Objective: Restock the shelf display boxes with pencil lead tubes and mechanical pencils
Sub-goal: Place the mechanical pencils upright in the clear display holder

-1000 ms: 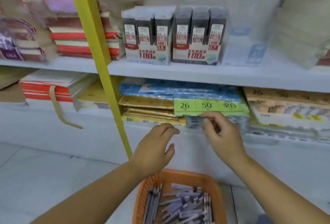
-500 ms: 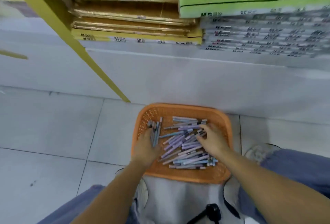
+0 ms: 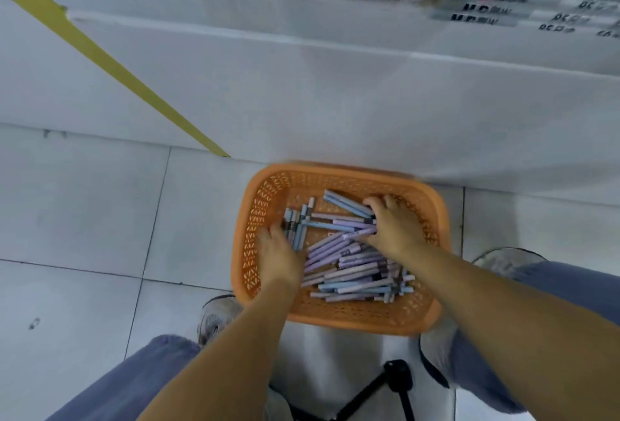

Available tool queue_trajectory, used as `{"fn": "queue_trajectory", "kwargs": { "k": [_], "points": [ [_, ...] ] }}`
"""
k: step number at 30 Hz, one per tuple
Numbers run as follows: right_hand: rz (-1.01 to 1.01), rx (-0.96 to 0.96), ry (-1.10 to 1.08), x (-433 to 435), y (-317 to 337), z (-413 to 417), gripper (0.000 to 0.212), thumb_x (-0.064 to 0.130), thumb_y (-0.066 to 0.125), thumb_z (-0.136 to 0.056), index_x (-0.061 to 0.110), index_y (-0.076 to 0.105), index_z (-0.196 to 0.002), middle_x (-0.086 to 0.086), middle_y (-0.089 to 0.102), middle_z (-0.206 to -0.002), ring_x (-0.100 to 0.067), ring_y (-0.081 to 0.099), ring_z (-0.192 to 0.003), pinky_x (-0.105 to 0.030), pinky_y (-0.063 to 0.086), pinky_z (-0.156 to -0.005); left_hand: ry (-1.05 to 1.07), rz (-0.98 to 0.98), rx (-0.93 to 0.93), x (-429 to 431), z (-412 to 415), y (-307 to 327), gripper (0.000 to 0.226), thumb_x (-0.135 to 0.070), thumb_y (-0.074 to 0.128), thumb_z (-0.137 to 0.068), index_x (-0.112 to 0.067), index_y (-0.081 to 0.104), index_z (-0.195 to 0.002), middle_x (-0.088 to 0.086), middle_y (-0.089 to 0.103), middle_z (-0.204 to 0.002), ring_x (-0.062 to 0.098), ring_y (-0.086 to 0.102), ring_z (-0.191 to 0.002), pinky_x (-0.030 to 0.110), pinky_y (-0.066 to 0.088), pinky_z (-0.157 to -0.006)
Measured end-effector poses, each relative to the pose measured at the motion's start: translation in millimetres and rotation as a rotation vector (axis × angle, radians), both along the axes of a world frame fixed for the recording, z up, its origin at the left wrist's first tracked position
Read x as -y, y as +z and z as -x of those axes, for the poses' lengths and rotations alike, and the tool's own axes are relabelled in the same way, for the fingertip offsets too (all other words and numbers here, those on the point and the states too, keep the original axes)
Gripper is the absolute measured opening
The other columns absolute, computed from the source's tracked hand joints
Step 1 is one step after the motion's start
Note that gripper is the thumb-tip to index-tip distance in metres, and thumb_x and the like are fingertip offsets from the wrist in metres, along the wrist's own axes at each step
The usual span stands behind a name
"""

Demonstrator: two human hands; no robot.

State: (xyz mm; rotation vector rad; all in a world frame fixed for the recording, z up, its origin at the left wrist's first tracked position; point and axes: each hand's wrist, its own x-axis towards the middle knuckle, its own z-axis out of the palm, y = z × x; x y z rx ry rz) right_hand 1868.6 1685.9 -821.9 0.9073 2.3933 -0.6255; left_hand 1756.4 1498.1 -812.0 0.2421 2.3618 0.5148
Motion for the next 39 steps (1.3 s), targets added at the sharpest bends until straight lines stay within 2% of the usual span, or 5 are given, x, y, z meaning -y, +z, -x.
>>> {"fn": "queue_trajectory", "kwargs": {
  "k": [8,19,22,28,39],
  "points": [
    [0.212,0.01,-0.097,-3,7,0,0.025,0.04,0.059,-0.094,0.024,0.044,-0.082,0.001,0.044,-0.069,-0.016,0.046,-0.062,-0.03,0.031,-0.056,0.03,-0.051,0.172,-3,15,-3,0.047,-0.006,0.063,-0.095,-0.005,0.047,-0.139,0.016,0.058,-0.133,0.033,0.058,-0.117,0.045,0.048,-0.103],
    [0.377,-0.244,-0.194,1,52,-2,0.046,0.03,0.045,-0.103,0.034,0.03,-0.146,0.022,0.052,-0.129,-0.012,0.06,-0.085,-0.026,0.045,-0.069,0.14,-0.228,0.181,9,22,27,0.02,-0.018,0.053,-0.101,-0.005,0.05,-0.116,0.006,0.059,-0.084,0.019,0.054,-0.068,0.03,0.041,-0.057],
    [0.497,-0.372,-0.333,7,82,-1,0.059,0.03,0.049,-0.1,0.062,0.013,-0.135,0.024,0.064,-0.077,-0.002,0.058,-0.049,-0.018,0.045,-0.045,0.192,-0.4,0.225,2,23,56,0.023,-0.032,0.068,-0.094,-0.012,0.058,-0.092,-0.005,0.057,-0.056,0.007,0.051,-0.045,0.021,0.044,-0.045],
    [0.601,-0.502,-0.443,25,165,2,0.036,0.044,0.056,-0.095,0.018,0.057,-0.069,-0.003,0.058,-0.044,-0.016,0.053,-0.034,-0.023,0.043,-0.039,0.26,-0.859,0.42,-28,15,143,0.019,-0.024,0.08,-0.085,-0.018,0.063,-0.078,-0.011,0.054,-0.051,0.008,0.049,-0.046,0.02,0.043,-0.047],
    [0.852,-0.672,-0.235,54,309,-18,0.017,0.026,0.053,-0.099,0.01,0.055,-0.105,0.005,0.057,-0.055,-0.013,0.044,-0.043,-0.025,0.038,-0.043,0.063,-1.04,0.426,-26,0,275,0.02,-0.032,0.08,-0.082,-0.013,0.072,-0.082,0.01,0.052,-0.063,0.02,0.046,-0.054,0.029,0.042,-0.053]
  ]
}}
